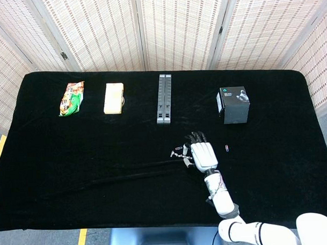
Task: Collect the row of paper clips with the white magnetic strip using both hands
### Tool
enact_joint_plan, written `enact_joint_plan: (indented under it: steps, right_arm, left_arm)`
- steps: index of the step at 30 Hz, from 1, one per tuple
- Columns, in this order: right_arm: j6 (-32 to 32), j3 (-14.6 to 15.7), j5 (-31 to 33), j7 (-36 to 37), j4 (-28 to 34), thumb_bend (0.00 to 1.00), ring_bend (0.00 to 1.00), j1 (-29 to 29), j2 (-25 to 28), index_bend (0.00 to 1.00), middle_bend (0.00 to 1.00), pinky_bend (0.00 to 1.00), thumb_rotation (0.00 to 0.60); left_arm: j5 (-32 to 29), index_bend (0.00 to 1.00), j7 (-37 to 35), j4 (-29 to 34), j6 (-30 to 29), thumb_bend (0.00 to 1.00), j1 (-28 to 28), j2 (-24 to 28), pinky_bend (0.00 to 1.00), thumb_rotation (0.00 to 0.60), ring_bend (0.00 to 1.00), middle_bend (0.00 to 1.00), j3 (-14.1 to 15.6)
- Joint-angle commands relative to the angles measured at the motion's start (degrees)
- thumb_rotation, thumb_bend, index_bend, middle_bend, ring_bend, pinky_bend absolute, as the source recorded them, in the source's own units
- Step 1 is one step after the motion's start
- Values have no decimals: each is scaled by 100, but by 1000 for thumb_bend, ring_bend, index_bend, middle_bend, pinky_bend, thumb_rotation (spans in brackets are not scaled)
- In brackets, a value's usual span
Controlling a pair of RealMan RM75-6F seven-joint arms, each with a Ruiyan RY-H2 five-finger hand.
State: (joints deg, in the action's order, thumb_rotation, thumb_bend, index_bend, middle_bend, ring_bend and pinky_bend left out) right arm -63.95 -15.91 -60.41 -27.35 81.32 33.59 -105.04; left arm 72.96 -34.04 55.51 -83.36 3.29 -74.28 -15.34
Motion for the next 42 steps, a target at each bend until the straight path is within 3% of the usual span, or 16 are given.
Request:
enact_joint_plan:
  steps: [1,5,12,35,42]
  right_arm:
    - [133,-165,393,-309,129,482,82,95,219,842,220,0,600]
    - [181,-274,881,-746,118,483,82,213,383,842,220,0,600]
    - [466,-345,1326,-777,-194,484,84,457,350,841,220,0,600]
    - [809,-114,1472,-449,-1084,484,82,855,-100,841,220,0,600]
    - [619,-108,1312,-265,-817,484,82,774,58,842,220,0,600]
  left_arm:
    - [0,399,51,29,21,459,13,-2,15,600,79,227,9]
    - [-16,399,108,62,49,459,23,4,15,600,79,224,8]
    - [-36,389,169,114,97,458,29,26,15,600,79,217,16]
    - [-116,393,-67,50,97,459,-38,67,15,600,79,217,-45]
    - [-95,396,-64,36,107,458,-26,59,15,600,79,217,-38]
